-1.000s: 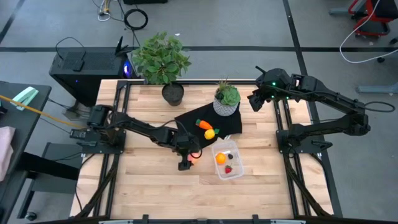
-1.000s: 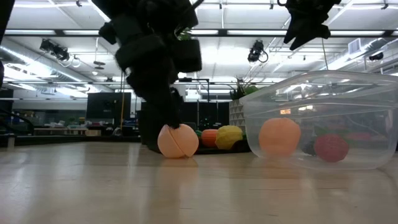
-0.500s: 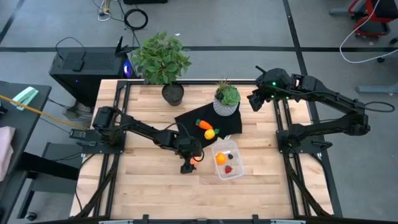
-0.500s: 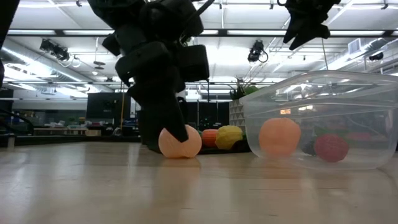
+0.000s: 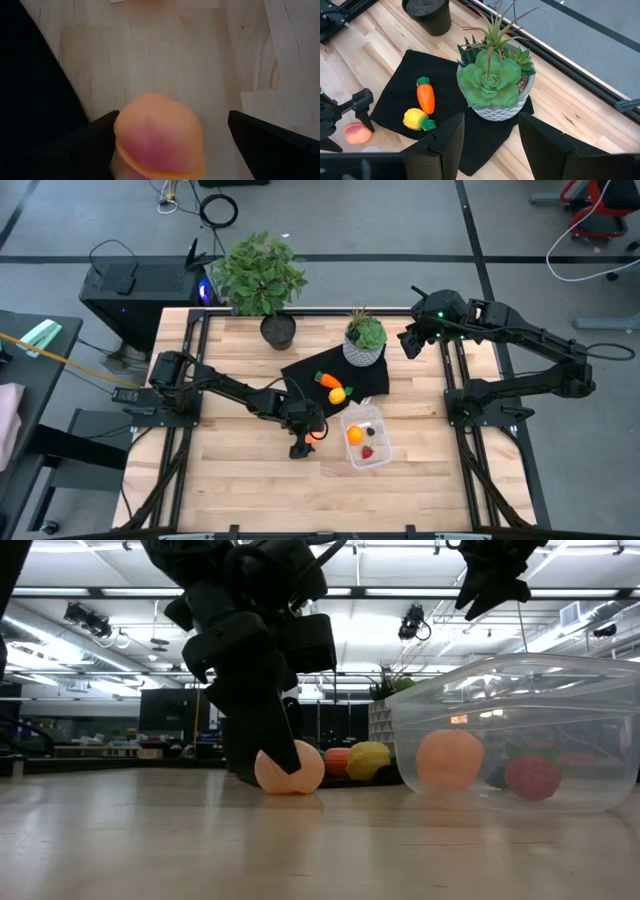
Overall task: Pick and placing Produce into tupperware
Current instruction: Put the peach into the transparent bin
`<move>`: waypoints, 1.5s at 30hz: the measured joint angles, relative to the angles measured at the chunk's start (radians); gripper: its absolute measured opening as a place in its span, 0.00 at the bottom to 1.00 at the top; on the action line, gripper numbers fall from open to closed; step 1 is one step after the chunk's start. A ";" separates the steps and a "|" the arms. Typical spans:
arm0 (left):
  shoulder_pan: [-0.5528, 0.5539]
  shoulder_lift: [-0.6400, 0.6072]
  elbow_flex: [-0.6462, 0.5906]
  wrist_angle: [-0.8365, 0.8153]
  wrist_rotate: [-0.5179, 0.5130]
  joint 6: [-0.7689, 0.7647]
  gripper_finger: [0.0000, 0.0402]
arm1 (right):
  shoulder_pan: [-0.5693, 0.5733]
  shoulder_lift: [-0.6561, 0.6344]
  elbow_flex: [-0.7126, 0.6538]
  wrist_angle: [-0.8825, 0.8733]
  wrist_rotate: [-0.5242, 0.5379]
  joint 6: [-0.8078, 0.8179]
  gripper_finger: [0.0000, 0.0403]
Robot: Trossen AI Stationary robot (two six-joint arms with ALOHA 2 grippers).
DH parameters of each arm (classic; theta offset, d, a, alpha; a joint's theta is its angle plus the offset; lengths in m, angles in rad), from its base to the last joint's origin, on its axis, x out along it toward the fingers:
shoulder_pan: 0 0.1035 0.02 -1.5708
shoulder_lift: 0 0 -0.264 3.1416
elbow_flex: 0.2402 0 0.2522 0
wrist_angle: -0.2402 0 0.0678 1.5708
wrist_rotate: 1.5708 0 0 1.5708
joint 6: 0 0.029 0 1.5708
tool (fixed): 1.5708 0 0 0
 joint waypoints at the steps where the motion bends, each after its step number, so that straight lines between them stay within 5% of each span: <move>1: 0.000 0.000 0.000 0.000 0.000 0.000 0.92 | 0.000 0.000 0.000 0.000 0.000 0.000 0.48; 20: -0.006 0.000 0.000 -0.001 0.000 0.016 0.61 | 0.000 0.000 0.000 0.000 0.000 0.003 0.48; 45: -0.012 -0.009 0.001 0.002 0.000 -0.012 0.61 | 0.000 0.000 0.000 0.000 0.000 0.003 0.48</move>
